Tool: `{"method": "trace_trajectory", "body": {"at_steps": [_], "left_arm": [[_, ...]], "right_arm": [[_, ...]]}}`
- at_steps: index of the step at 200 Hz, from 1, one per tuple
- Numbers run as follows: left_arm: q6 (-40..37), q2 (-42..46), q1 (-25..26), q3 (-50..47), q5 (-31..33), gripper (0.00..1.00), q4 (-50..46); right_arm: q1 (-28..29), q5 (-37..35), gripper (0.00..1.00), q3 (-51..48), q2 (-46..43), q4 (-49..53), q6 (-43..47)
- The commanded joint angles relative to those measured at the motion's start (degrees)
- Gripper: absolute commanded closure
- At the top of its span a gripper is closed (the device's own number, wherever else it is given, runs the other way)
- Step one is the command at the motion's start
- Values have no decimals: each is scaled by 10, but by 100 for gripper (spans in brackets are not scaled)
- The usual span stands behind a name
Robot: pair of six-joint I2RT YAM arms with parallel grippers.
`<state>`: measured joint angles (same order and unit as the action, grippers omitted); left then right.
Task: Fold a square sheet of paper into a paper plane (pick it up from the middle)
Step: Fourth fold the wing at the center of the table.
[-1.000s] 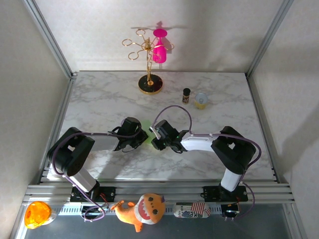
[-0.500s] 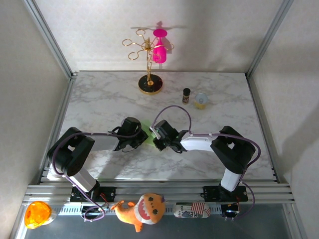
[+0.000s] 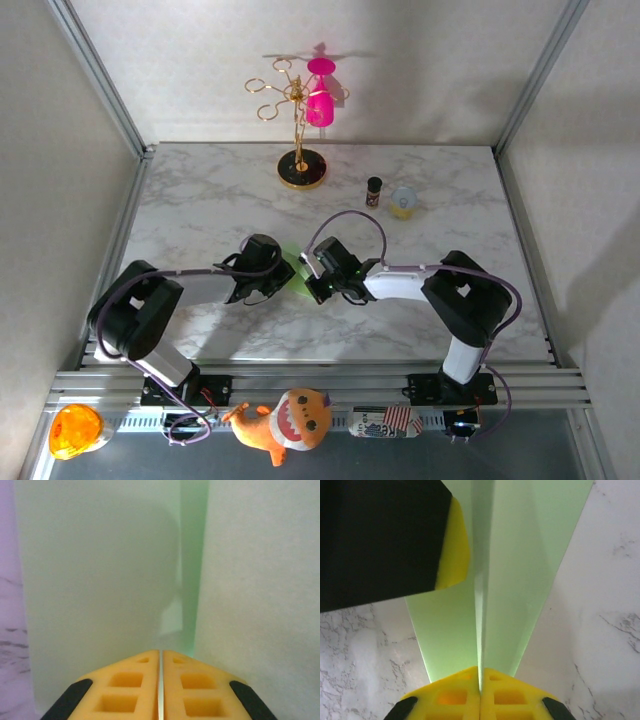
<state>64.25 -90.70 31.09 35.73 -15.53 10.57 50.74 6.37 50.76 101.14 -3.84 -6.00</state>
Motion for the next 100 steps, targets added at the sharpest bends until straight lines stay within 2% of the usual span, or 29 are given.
{"method": "trace_trajectory", "body": {"at_steps": [1,48,100], "left_arm": [[-10,26,5,-7,32,90,-25],[-8,43,5,-18,36,89,-14],[1,40,5,-33,0,88,42]], "right_arm": [[-11,52,92,-2,16,-7,-15],[-22,91,93,5,32,-6,-24],[-43,142,93,10,45,-3,-45]]}}
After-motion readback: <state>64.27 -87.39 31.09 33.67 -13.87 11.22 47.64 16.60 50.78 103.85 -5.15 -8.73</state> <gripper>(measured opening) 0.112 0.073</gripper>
